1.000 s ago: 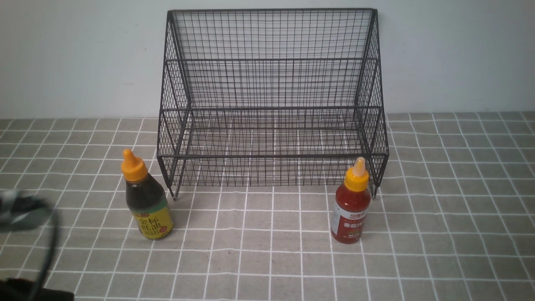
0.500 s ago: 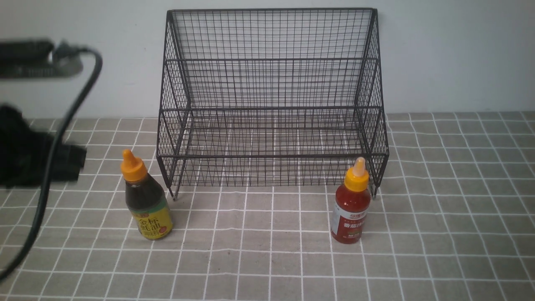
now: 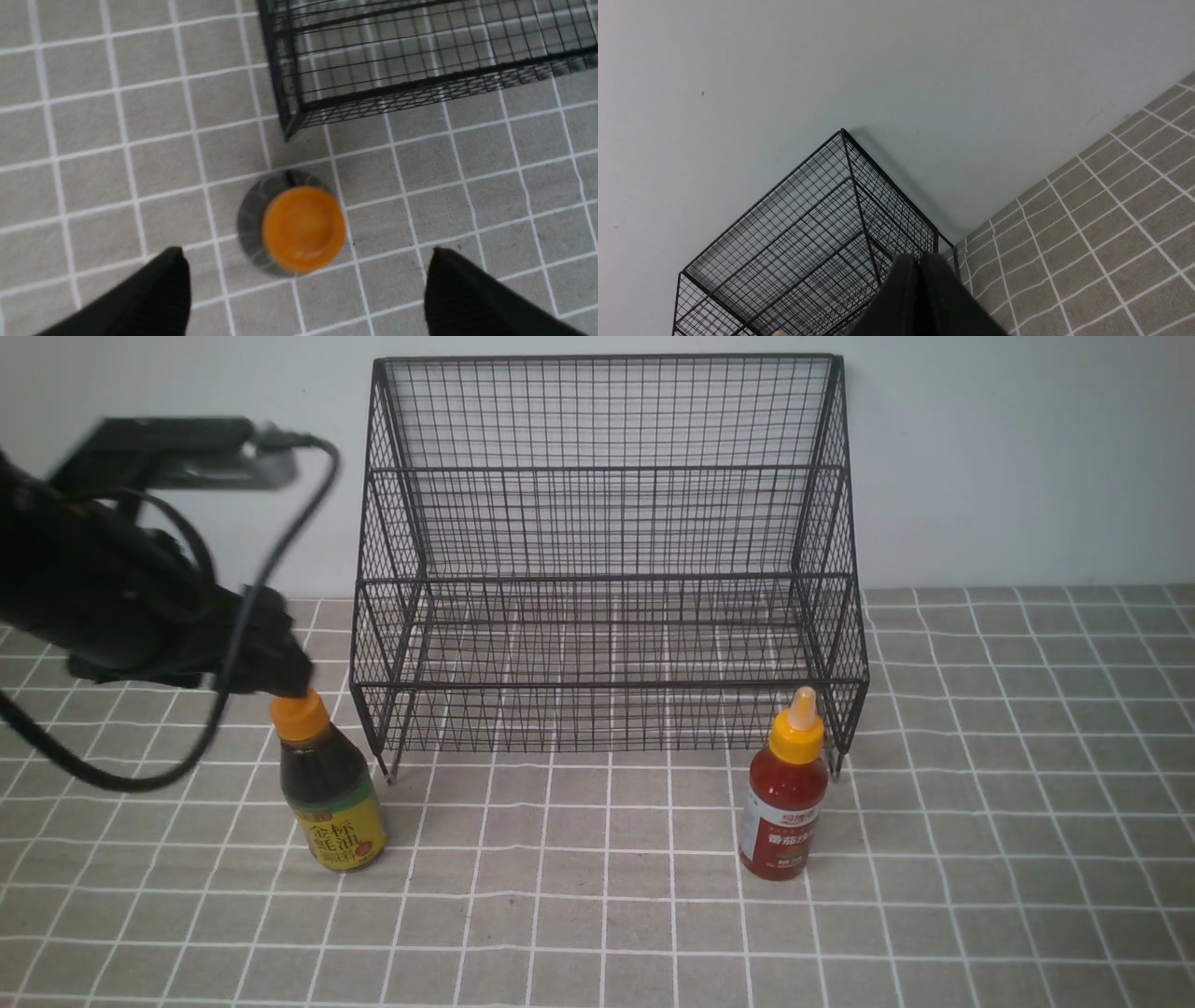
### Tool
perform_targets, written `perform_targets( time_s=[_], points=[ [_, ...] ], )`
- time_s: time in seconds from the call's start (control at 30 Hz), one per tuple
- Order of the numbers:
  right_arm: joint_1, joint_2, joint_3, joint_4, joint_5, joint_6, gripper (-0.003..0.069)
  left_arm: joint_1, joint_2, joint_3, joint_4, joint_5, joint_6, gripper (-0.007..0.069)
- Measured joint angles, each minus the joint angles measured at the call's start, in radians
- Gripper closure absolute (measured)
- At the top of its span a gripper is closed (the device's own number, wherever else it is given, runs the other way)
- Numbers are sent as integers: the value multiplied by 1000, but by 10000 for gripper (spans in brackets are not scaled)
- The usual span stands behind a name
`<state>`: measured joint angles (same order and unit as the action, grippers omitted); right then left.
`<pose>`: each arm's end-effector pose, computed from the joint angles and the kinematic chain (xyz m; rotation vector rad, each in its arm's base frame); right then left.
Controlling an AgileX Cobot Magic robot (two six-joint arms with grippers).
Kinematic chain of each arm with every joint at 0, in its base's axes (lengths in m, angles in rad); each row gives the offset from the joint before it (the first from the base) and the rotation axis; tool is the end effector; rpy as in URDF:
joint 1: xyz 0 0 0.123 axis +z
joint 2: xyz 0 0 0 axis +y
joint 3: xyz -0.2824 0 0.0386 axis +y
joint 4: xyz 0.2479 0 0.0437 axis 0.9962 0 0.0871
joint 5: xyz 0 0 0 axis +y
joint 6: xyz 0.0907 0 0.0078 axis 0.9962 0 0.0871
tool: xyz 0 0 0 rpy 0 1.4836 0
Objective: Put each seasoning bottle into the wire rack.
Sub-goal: Use the left arm to grab the condiment bottle closest to it, then use the left arm to put the condiment bottle back on the shelf
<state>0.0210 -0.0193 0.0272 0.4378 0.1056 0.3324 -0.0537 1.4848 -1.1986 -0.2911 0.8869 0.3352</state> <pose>0.0560 0.0053 0.1963 0.5597 1.5259 0.6479 0.3057 -0.0367 0.3019 0.3391 2.5936 -0.2623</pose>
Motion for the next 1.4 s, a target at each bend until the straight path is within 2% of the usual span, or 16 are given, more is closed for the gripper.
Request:
perform_targets(
  time_s=[0.17, 0.3, 0.43, 0.47, 0.5, 0.57, 0.73, 0.9, 1.0, 1.13, 1.27, 1.33, 1.4],
  points=[
    [0, 0, 0, 0, 1, -1, 673, -27, 75, 0, -11, -45, 36, -29],
    [0, 0, 0, 0, 1, -1, 673, -29, 126, 0, -9, -57, 41, 9],
    [0, 0, 0, 0, 2, -1, 673, -29, 148, 0, 13, -46, 41, 123],
    [0, 0, 0, 0, 2, -1, 673, -29, 149, 0, 13, -46, 41, 131],
    [0, 0, 0, 0, 2, -1, 673, -29, 149, 0, 22, -42, 41, 176],
    [0, 0, 0, 0, 2, -1, 673, -29, 149, 0, 44, -32, 41, 327],
    [0, 0, 0, 0, 2, -1, 673, -29, 149, -11, 47, -17, 29, 334],
    [0, 0, 0, 0, 25, -2, 673, -30, 125, -80, 19, 134, -3, 334],
    [0, 0, -56, -12, 131, -27, 673, -30, 71, -142, 24, 213, -40, 334],
    [0, 37, -277, -76, 345, -135, 673, -30, -11, -235, 26, 270, -95, 334],
    [0, 226, -511, -139, 645, -228, 673, -30, -34, -319, 20, 286, -116, 334],
    [0, 379, -662, -162, 865, -280, 673, -30, -26, -357, 19, 267, -118, 334],
    [0, 451, -722, -168, 954, -302, 673, -30, -18, -368, 19, 255, -118, 334]
  ],
)
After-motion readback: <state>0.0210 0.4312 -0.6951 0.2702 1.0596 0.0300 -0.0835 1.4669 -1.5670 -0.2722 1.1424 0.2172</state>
